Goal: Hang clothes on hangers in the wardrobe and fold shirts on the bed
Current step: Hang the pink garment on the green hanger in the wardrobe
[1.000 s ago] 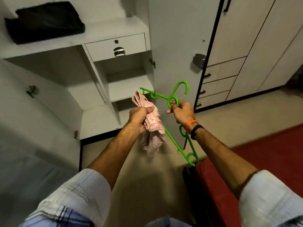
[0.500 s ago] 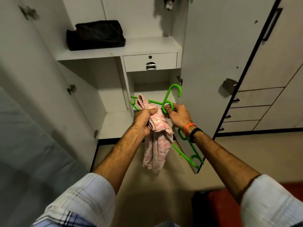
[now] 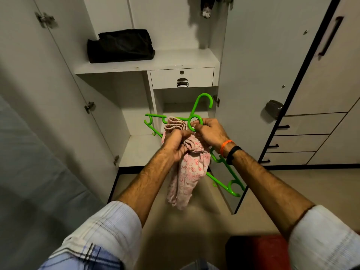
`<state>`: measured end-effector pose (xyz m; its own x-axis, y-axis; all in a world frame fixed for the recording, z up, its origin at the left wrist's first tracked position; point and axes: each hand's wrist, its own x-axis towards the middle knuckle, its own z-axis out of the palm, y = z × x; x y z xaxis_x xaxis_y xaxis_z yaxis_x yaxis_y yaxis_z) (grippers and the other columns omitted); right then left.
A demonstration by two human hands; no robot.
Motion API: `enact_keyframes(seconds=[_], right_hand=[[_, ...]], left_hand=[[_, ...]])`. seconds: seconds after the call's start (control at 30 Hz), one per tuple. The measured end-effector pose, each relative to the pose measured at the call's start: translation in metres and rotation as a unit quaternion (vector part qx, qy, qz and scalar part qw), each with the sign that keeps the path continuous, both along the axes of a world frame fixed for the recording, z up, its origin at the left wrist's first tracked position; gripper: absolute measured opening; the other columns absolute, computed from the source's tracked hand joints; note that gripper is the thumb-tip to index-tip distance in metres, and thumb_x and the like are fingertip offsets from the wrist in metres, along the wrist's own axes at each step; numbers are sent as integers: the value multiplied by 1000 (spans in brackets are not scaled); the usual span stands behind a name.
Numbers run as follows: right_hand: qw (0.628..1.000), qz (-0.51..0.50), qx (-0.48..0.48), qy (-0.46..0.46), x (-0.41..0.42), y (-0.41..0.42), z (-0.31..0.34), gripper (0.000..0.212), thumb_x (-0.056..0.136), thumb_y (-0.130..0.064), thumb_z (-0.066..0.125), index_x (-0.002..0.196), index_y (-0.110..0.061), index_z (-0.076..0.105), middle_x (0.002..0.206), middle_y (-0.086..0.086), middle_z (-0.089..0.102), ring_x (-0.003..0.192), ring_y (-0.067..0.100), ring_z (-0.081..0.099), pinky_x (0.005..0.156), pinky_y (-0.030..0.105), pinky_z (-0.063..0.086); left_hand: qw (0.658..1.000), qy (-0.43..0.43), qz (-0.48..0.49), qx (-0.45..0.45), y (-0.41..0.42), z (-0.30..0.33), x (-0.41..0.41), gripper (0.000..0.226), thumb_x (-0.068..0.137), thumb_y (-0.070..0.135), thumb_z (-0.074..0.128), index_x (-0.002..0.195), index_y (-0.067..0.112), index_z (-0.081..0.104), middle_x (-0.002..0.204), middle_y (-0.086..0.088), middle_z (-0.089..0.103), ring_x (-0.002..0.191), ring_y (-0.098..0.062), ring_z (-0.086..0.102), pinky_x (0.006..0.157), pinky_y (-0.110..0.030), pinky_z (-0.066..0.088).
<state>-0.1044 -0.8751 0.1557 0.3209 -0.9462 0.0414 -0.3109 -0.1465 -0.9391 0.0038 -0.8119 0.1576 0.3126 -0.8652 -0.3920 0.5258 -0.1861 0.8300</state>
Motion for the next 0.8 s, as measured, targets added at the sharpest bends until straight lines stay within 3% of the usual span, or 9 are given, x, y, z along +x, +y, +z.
enact_keyframes(seconds=[0.07, 0.17, 0.27, 0.33, 0.4, 0.43, 0.5, 0.63, 0.8], right_hand=[[1000, 1, -2, -5, -3, -2, 2, 25, 91, -37, 61, 73, -23, 71, 53, -11, 59, 55, 13, 51, 56, 30, 40], [1000, 5, 3, -9, -7, -2, 4, 20, 92, -31, 62, 78, -22, 71, 54, -12, 58, 48, 7, 46, 48, 25, 35], [1000, 6, 5, -4, -10, 1, 4, 18, 95, -31, 61, 84, -20, 71, 60, -6, 55, 45, 8, 42, 40, 22, 32], [1000, 6, 3, 6, -12, 3, 2, 19, 96, -30, 60, 89, -16, 72, 66, -1, 56, 46, 9, 40, 38, 21, 32], [1000, 11, 7, 5, -13, 5, 0, 21, 96, -29, 59, 93, -13, 73, 67, 1, 57, 44, 9, 39, 38, 22, 32], [1000, 12, 11, 0, -12, 6, 0, 21, 96, -28, 59, 92, -13, 73, 66, 0, 56, 44, 9, 39, 38, 22, 31], [1000, 15, 15, -7, -10, 7, 0, 19, 96, -28, 59, 90, -16, 73, 63, -1, 56, 42, 8, 38, 38, 22, 30], [999, 28, 6, 15, -6, 8, -2, 23, 96, -30, 59, 93, -12, 73, 63, -1, 57, 37, 5, 37, 37, 21, 31], [999, 36, 25, 3, -5, 9, -7, 21, 95, -30, 61, 90, -14, 73, 62, -2, 57, 39, 7, 36, 37, 21, 30]], left_hand=[[999, -1, -50, 4, 0, 1, -1, 23, 92, -10, 38, 90, -7, 61, 72, -17, 70, 72, -26, 66, 65, -33, 61], [995, -15, -97, 10, 0, -4, 0, 29, 89, -12, 36, 89, -3, 64, 86, -19, 67, 84, -28, 63, 88, -38, 54], [984, -126, -119, 27, -3, -17, -2, 30, 87, -19, 39, 89, 3, 61, 89, -16, 60, 78, -22, 60, 79, -34, 55], [926, -348, -144, 23, -4, -25, 1, 27, 87, -15, 54, 99, 5, 67, 102, -10, 64, 92, -19, 62, 87, -36, 53], [796, -569, -208, 9, -1, -28, 6, 28, 85, -2, 69, 109, 12, 73, 110, 3, 68, 103, -11, 61, 99, -29, 49], [743, -623, -243, -4, 2, -27, 8, 26, 84, 5, 73, 107, 15, 75, 110, 5, 70, 104, -9, 61, 100, -28, 49], [684, -659, -313, -27, 7, -27, 11, 18, 84, 14, 75, 102, 18, 77, 106, 5, 74, 100, -8, 65, 97, -30, 52], [638, -670, -377, -48, 13, -37, 12, 19, 83, 27, 77, 101, 23, 78, 99, 7, 75, 91, -8, 66, 91, -32, 54], [644, -682, -336, -87, 15, -49, 12, 18, 79, 32, 81, 96, 26, 80, 93, 9, 76, 84, -8, 67, 86, -32, 55]])
